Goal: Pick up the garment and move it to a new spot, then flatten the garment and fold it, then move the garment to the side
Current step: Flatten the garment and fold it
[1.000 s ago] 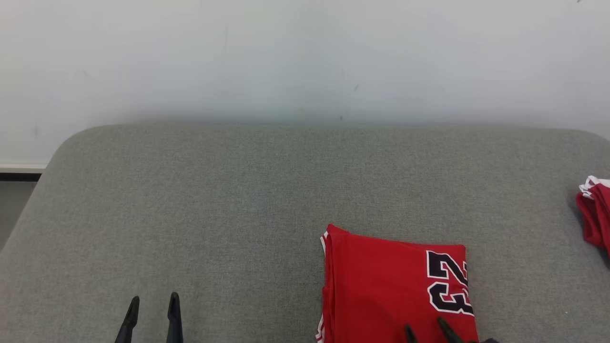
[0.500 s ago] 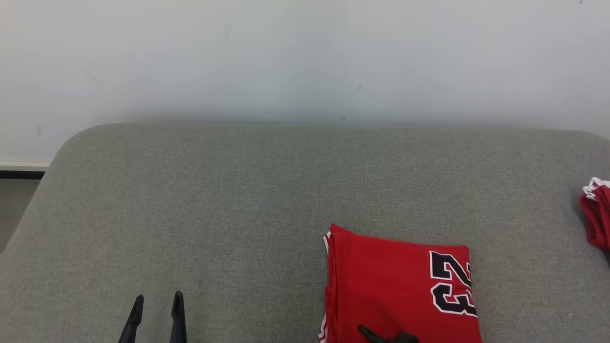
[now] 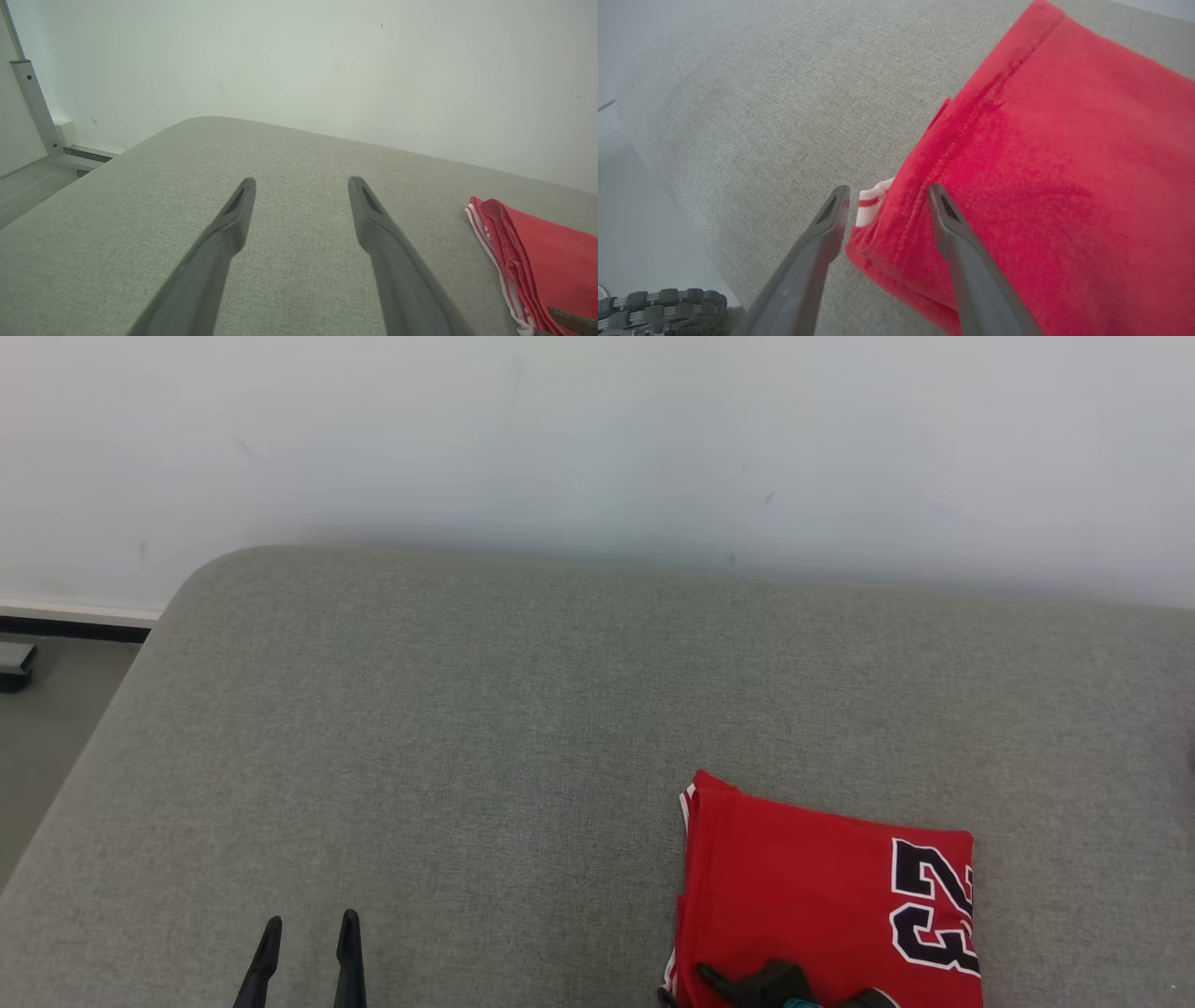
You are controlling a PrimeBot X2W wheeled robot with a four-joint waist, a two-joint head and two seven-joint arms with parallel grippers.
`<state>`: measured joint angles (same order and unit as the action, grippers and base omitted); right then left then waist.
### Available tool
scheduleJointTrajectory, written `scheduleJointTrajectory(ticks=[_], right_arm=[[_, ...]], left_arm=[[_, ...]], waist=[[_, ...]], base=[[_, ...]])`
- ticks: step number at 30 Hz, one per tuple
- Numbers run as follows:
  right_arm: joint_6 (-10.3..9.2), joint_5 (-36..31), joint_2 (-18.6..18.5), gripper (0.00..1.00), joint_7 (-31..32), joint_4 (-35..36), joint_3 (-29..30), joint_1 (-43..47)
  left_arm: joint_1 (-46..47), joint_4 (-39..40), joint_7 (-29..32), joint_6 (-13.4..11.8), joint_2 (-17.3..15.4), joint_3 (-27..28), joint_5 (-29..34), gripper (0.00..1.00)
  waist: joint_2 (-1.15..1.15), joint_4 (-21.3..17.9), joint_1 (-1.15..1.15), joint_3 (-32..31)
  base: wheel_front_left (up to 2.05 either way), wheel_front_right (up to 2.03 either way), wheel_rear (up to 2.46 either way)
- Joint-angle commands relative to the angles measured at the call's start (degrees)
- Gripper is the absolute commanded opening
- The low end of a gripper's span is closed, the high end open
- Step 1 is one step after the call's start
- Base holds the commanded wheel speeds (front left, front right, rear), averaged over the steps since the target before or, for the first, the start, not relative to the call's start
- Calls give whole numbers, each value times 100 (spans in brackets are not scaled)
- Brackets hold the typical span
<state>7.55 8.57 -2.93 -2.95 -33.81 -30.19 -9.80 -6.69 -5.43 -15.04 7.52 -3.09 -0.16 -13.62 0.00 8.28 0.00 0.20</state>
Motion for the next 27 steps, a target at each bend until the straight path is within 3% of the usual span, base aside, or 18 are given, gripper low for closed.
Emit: scheduleJointTrajectory(ticks=[1,2,18,19,20,27], right_arm=[[-17,-24,6,36,13,-18,8,-38],[-17,-28,4,0,15,-35,20,-39],[-17,362,5,0,49,83,-360,-141],[-17,387,5,33,39,82,-378,-147],[-17,437,6,100,10,101,-380,-142],[-17,667,4,100,-306,445,-258,-135]], left_arm=[[42,-10,-16,-8,-13,0,15,100],[34,-13,-16,-8,-12,-2,23,100],[11,-24,-16,-7,4,-8,11,100],[8,-20,-16,-8,5,-7,11,100],[-1,-15,-16,-8,5,0,9,100],[-84,16,-16,-8,7,78,15,100]], waist=[[0,50,0,13],[0,73,0,12],[0,42,0,3],[0,34,0,4],[0,21,0,4],[0,-129,0,-36]], base=[[0,0,0],[0,0,0],[0,0,0],[0,0,0],[0,0,0],[0,0,0]])
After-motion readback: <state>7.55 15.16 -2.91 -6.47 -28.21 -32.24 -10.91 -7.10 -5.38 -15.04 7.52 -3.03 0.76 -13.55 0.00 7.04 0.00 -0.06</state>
